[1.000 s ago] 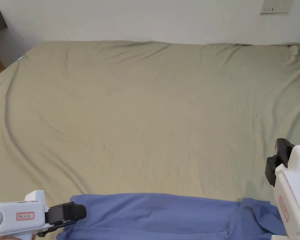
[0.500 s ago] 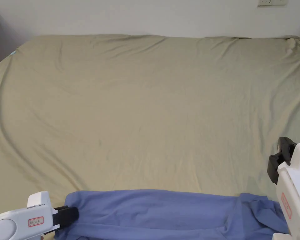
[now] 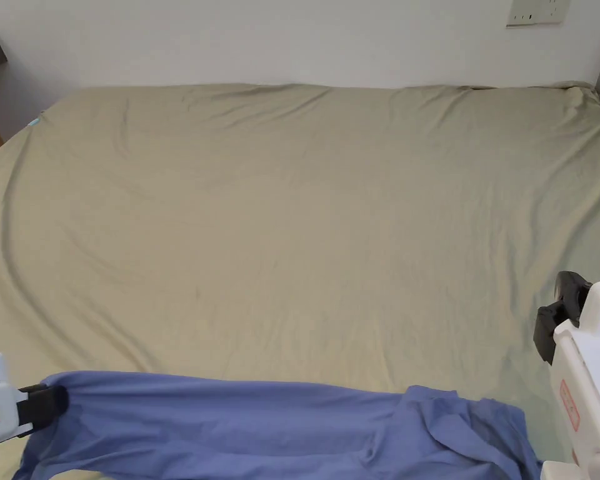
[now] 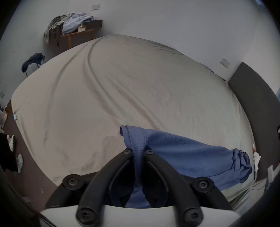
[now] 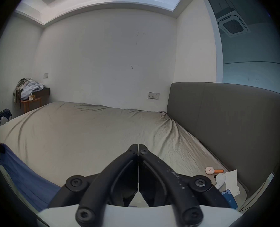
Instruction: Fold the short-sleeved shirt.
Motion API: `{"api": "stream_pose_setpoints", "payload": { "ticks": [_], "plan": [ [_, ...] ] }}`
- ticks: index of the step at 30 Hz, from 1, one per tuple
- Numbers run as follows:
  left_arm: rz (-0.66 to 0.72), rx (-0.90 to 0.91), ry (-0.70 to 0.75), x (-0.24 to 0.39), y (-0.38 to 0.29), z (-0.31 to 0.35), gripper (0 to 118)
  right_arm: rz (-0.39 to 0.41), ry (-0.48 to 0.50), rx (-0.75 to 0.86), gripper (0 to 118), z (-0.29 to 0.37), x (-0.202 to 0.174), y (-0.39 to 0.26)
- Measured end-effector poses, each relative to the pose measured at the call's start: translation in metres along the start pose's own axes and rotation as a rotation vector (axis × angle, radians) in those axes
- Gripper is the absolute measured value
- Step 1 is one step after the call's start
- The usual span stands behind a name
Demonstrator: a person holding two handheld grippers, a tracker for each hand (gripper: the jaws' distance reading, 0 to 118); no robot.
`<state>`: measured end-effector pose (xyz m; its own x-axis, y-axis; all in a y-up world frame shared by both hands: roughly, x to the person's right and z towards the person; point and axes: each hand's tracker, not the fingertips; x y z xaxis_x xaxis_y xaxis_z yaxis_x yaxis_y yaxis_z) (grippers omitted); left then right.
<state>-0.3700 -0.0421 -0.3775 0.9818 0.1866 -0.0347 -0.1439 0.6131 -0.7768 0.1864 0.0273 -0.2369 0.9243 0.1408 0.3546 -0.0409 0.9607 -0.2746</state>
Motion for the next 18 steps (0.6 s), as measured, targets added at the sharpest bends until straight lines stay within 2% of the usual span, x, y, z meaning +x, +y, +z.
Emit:
{"api": "stream_pose_setpoints", "payload": {
  "ticks": [4,13,18],
  "plan": [
    [-0.094,-0.025,-0.007,0.043,-0.007,0.009,7,-0.017,-0.004,-0.001,2,0.003,0.005,-0.002],
    [-0.258,-0.11,-0.287,0.178,-0.04,-0.017,7,-0.02,0.007,0.011,2,0.014,0.012,-0.003],
    [-0.299,-0.188,-0.363,0.235,-0.065,-0.046,7,-0.027,-0.009,0.01,2,0.018,0.022,-0.004]
  ]
}}
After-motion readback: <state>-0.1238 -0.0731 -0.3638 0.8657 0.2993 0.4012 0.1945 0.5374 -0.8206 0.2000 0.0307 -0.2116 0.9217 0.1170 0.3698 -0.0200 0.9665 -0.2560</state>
